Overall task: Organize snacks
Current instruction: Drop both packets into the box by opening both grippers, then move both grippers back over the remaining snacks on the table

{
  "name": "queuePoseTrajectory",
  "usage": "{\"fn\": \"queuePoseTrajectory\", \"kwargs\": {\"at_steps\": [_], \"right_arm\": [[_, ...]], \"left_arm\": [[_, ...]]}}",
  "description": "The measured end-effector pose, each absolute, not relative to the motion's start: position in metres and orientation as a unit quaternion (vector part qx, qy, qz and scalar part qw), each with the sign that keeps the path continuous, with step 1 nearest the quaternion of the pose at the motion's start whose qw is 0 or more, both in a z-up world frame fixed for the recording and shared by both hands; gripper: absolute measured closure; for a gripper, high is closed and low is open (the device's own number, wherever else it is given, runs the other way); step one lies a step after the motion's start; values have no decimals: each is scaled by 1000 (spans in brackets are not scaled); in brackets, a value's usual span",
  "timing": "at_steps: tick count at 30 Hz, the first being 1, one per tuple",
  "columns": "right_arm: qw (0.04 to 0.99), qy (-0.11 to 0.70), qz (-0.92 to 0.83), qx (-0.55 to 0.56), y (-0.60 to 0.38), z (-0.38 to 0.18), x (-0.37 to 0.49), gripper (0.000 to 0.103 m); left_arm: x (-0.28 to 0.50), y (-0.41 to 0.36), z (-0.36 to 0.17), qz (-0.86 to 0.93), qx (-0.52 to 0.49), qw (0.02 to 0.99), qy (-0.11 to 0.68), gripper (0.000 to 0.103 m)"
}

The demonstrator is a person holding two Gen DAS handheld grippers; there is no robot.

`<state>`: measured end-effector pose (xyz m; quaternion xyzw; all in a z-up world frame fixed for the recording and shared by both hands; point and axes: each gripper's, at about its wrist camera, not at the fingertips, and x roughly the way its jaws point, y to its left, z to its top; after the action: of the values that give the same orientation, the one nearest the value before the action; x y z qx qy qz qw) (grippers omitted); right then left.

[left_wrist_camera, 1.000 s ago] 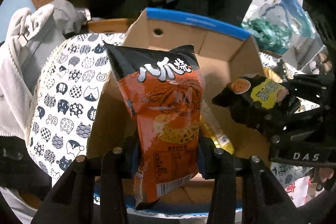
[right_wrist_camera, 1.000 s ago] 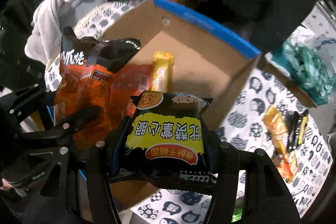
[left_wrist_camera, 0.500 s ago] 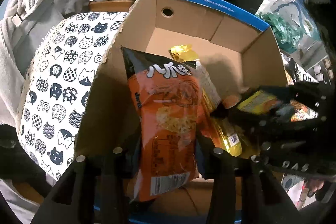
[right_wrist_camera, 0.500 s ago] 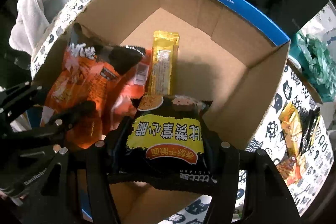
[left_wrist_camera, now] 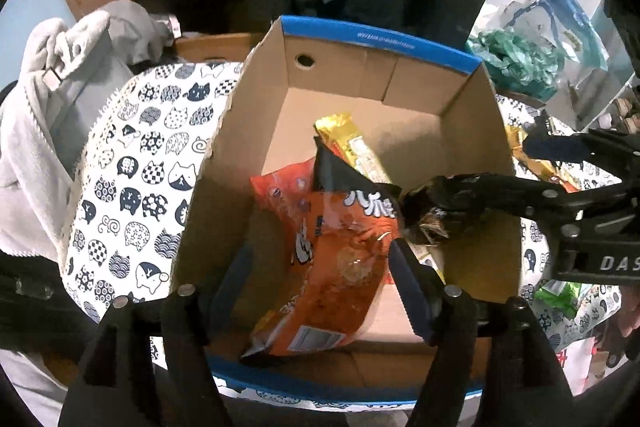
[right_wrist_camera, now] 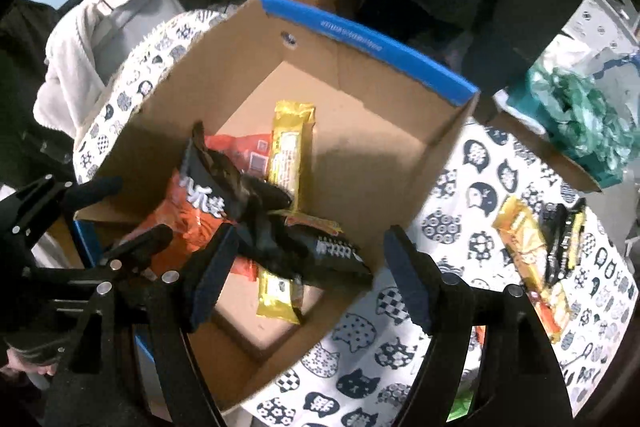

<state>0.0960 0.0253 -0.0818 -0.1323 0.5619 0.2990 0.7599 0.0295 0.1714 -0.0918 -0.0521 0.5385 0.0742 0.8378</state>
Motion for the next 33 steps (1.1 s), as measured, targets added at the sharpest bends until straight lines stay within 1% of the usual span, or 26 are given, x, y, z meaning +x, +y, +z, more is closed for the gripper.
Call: {"fn": "queuePoseTrajectory", "kwargs": {"at_steps": [8,13,16,19,22,33], "right_arm": [[784,533,290,-135,0,-53,83,24],[794,521,283,-132,-22,-39,75,22],[799,518,278,-130,-38,-34,71,22],[802,518,271,-126,-53,-32,69,22],[804,519,265,-120,-67,-31,65,22],[810,531,228,-100,-142,-33,57,22]], "left_arm": [[26,153,-75,55,-49,850,521,30],[25,136,-65,36,-38,859,510,26],[23,125,-62,25,-31,861,507,26],[22,112,-58,13,-25,863,505,26],[21,100,-54,1,-19,865,502,23],[29,47,-58,-57,-9,857,512,23]]}}
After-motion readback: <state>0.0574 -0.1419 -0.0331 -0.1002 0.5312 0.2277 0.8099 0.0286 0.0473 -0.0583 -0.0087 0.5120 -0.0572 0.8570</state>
